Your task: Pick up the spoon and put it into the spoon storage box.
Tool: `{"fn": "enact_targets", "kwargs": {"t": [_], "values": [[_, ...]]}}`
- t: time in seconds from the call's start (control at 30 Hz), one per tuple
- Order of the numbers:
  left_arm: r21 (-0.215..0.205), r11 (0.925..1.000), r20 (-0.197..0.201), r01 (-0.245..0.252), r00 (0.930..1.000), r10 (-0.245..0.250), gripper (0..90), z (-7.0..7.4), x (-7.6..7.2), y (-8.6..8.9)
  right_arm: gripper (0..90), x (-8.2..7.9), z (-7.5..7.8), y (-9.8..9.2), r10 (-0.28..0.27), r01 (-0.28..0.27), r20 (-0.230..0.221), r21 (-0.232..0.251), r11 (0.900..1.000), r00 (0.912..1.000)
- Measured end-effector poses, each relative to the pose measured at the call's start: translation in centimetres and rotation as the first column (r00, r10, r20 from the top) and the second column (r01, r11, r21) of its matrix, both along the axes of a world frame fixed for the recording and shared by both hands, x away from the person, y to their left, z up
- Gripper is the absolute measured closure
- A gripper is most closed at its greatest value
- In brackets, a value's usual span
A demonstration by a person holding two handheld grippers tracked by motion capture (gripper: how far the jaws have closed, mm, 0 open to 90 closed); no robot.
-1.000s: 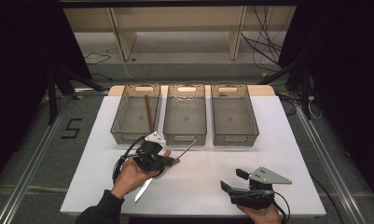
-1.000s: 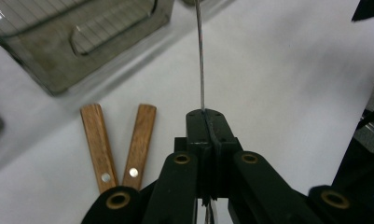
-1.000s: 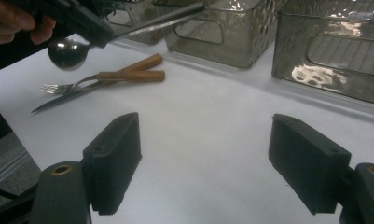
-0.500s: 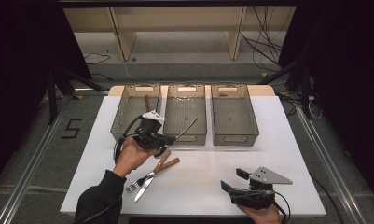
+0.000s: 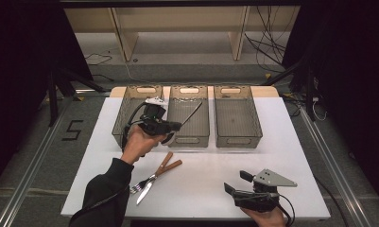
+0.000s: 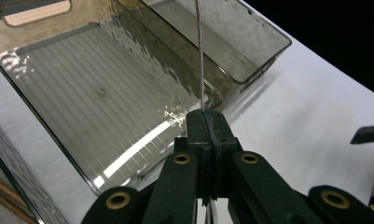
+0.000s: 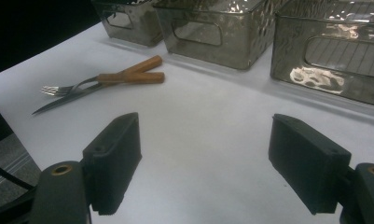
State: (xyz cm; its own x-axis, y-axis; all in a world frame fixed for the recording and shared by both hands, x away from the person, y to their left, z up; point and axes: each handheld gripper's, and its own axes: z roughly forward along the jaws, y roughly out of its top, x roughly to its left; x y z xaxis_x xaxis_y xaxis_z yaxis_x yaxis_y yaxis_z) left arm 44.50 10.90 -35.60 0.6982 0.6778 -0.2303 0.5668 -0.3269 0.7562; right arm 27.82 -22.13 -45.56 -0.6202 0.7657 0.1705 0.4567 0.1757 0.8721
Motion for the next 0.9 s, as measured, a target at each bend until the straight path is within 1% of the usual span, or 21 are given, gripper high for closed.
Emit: {"fn": "enact_targets", "kwargs": {"t": [0.1,0.17,0.23,0.37,0.63,0.67,0.7,0.9], "values": [[-0.002,1.0,0.006,-0.002,1.0,0.002,89.6,0.2,0.9,-0.1,25.7,0.0,0.0,0.0,0.001,-0.001,0.001,-0.001,1.0,1.0],[-0.005,0.9999,0.01,-0.013,0.9999,0.013,89.6,0.3,1.4,-0.3,25.7,0.0,0.0,0.0,0.0,0.0,0.002,0.0,1.0,1.0],[0.002,0.9999,0.01,-0.017,0.9998,0.017,89.6,0.3,2.1,-0.4,25.7,0.0,0.0,0.0,0.001,-0.001,0.003,-0.001,1.0,1.0],[0.005,0.9991,0.007,-0.041,0.9991,0.041,89.6,0.2,3.3,-0.8,25.7,0.0,0.0,0.0,0.001,-0.001,0.001,0.001,1.0,1.0],[0.022,0.996,-0.006,-0.086,0.9962,0.086,89.6,-0.9,5.8,-1.2,25.7,0.0,-0.1,0.0,0.003,-0.003,0.003,0.002,1.0,1.0],[0.017,0.9957,-0.01,-0.091,0.9958,0.091,89.5,-1.1,6.0,-1.3,25.7,0.0,-0.1,0.0,0.003,-0.003,0.003,0.002,1.0,1.0],[0.014,0.9951,-0.014,-0.097,0.9951,0.098,89.5,-1.2,6.2,-1.3,25.7,0.0,0.0,-0.1,0.004,-0.004,0.003,0.002,1.0,1.0],[0.026,0.9925,-0.008,-0.119,0.9928,0.119,89.5,-2.0,6.8,-1.5,25.7,0.0,-0.1,-0.1,0.005,-0.005,0.001,0.002,1.0,1.0]]}}
